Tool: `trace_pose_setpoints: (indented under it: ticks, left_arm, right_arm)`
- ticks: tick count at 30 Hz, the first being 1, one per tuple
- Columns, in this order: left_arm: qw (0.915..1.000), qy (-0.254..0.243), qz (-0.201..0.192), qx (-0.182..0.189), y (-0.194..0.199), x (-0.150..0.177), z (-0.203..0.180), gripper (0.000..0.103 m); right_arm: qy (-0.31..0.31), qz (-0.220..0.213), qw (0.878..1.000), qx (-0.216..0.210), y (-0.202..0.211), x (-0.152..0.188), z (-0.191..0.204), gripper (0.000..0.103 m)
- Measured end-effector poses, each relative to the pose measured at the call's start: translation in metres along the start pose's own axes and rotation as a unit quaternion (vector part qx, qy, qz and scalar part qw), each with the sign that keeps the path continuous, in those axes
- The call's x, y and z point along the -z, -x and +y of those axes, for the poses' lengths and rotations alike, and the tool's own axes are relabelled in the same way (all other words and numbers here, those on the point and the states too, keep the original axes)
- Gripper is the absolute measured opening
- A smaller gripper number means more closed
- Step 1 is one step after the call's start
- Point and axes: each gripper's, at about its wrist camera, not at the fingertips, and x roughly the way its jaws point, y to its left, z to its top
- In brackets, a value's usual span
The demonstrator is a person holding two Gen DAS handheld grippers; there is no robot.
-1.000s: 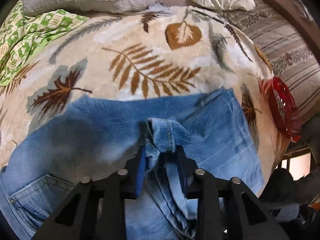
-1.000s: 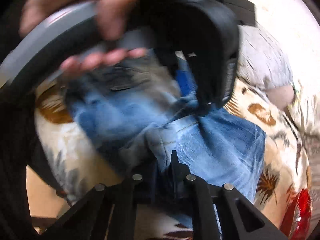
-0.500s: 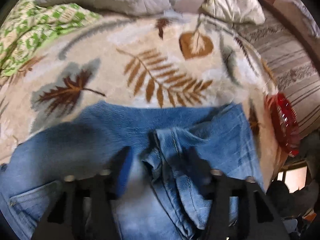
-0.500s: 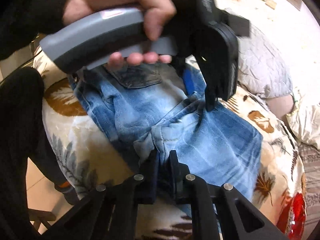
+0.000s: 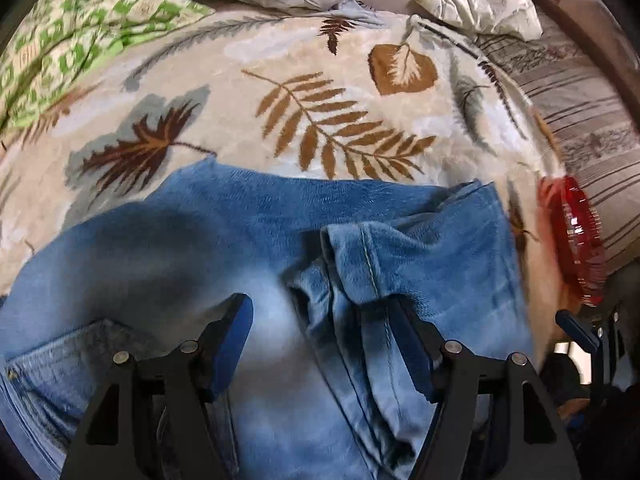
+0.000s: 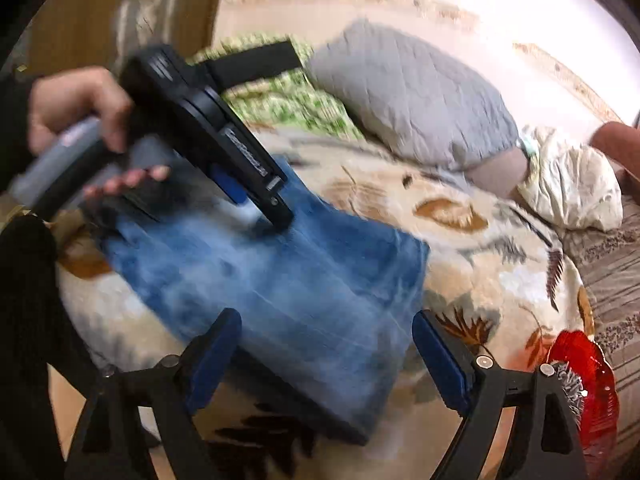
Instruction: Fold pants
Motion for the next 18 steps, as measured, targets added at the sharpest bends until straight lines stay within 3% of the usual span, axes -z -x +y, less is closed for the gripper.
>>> trace_pose_setpoints:
  ticks: [2, 3, 4, 5, 6, 9, 11, 13, 15, 16, 18]
  left_arm:
    - [0.9996, -0.021, -0.008, -0.017, -0.004, -0.001, -0.006, 0.066]
    - [0.9989, -0.039, -0.007, -0.026, -0.008, -0.002, -0.009, 0.036]
    - [0.9987, -0.046, -0.002, -0.023, -0.010, -0.003, -0.010, 0.029]
    - [0.9987, -0.046, 0.001, -0.022, -0.010, -0.004, -0.010, 0.028]
    - [0.9987, -0.047, -0.001, -0.016, -0.006, -0.006, -0.010, 0.019]
    - [0.9982, -0.048, -0.036, 0.003, 0.016, -0.011, -0.011, 0.009]
    - [0.9983, -0.046, -0.036, 0.006, 0.018, -0.015, -0.009, 0.009]
    - [0.9987, -0.049, -0.012, -0.013, 0.005, -0.014, -0.006, 0.010]
    - [0.9977, -0.060, 0.003, -0.029, -0.010, -0.010, -0.006, 0.020]
    - [0.9980, -0.059, -0.003, -0.024, -0.009, -0.008, -0.004, 0.020]
    - [0.9994, -0.032, -0.010, -0.011, -0.001, -0.006, 0.004, 0.039]
  right_arm:
    - [-0.007, 0.025, 1.000, -0.008, -0.015, 0.004, -0.004, 0.086]
    - [-0.012, 0.043, 0.999, -0.017, -0.022, 0.007, -0.006, 0.078]
    - [-0.018, 0.064, 0.998, -0.021, -0.031, 0.013, -0.006, 0.077]
    - [-0.030, 0.061, 0.997, -0.025, -0.033, 0.013, -0.008, 0.076]
    - [-0.037, 0.063, 0.997, -0.031, -0.034, 0.013, -0.010, 0.075]
    - [-0.046, 0.066, 0.996, -0.038, -0.032, 0.013, -0.014, 0.075]
    - [-0.048, 0.065, 0.996, -0.036, -0.033, 0.013, -0.014, 0.075]
    - [-0.048, 0.063, 0.996, -0.035, -0.033, 0.013, -0.013, 0.075]
    - [-0.047, 0.062, 0.996, -0.035, -0.035, 0.013, -0.013, 0.075]
    - [-0.047, 0.061, 0.996, -0.035, -0.037, 0.013, -0.013, 0.075]
    - [-0.047, 0.058, 0.997, -0.033, -0.035, 0.014, -0.012, 0.076]
